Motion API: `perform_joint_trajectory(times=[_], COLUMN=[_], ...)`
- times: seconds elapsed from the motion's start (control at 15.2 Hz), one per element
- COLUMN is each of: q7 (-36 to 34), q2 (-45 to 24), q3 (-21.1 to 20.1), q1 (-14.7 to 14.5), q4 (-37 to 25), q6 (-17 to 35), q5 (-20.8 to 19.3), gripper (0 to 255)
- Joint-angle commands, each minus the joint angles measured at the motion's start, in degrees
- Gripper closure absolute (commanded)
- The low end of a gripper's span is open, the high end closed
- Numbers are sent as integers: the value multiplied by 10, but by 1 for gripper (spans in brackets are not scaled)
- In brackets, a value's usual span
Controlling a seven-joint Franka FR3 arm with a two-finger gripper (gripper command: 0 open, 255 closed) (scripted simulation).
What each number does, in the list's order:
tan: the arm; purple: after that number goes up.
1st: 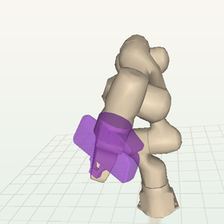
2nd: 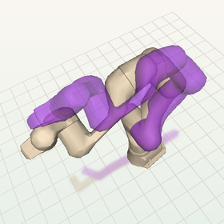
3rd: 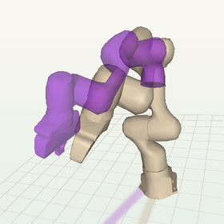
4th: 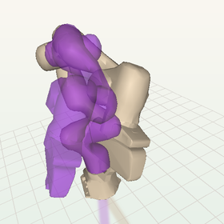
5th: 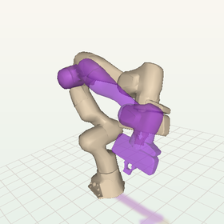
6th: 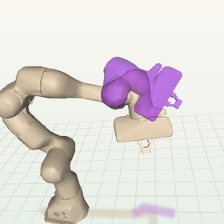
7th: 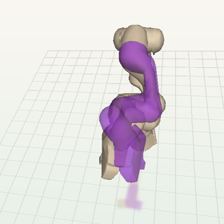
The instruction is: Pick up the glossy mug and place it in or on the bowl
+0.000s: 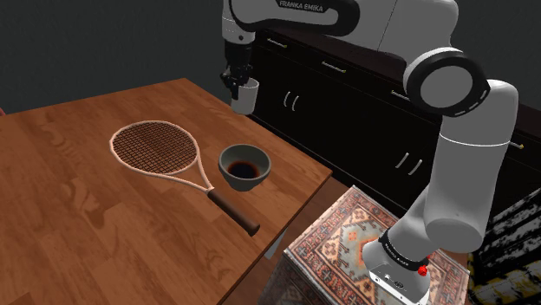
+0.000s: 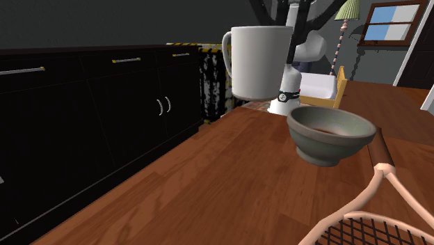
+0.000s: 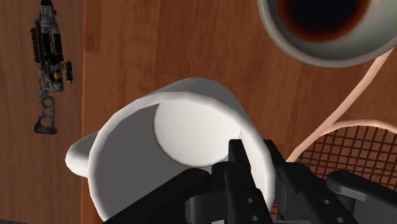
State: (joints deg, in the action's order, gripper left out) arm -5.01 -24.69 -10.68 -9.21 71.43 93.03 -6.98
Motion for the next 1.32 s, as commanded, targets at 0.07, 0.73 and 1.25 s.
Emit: perform_joint_trajectory(times=[0.07,0.73,1.25], q7=[-21,-104,-115], q2=[60,216,226], q3=[-9,-49,-53], q1=[-7,-48,-52], q4=[80,265,330], q6=[19,48,102], q5=[8,41,44], gripper=[255,255,255])
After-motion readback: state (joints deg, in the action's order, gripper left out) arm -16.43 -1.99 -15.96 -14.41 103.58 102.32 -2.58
